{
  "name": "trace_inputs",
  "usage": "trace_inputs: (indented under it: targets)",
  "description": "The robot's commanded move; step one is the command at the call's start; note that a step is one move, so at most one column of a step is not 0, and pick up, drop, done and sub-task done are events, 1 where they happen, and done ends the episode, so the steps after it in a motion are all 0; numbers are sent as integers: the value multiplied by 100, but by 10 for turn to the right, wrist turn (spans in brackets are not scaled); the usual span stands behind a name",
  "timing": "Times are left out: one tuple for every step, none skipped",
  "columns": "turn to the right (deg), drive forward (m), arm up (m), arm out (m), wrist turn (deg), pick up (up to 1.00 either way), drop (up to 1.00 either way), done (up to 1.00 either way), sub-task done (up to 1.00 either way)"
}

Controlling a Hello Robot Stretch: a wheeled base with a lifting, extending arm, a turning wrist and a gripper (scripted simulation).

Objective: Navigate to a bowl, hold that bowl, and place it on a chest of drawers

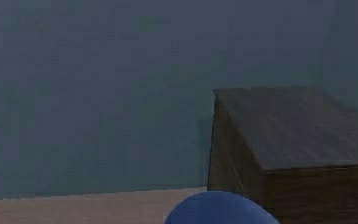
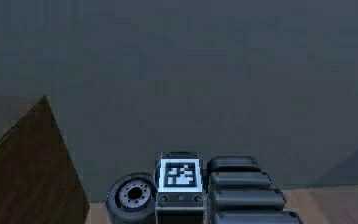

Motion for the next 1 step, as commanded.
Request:
trace_inputs:
  targets:
    - [-450,0,0,0,0,0,0,0,0]
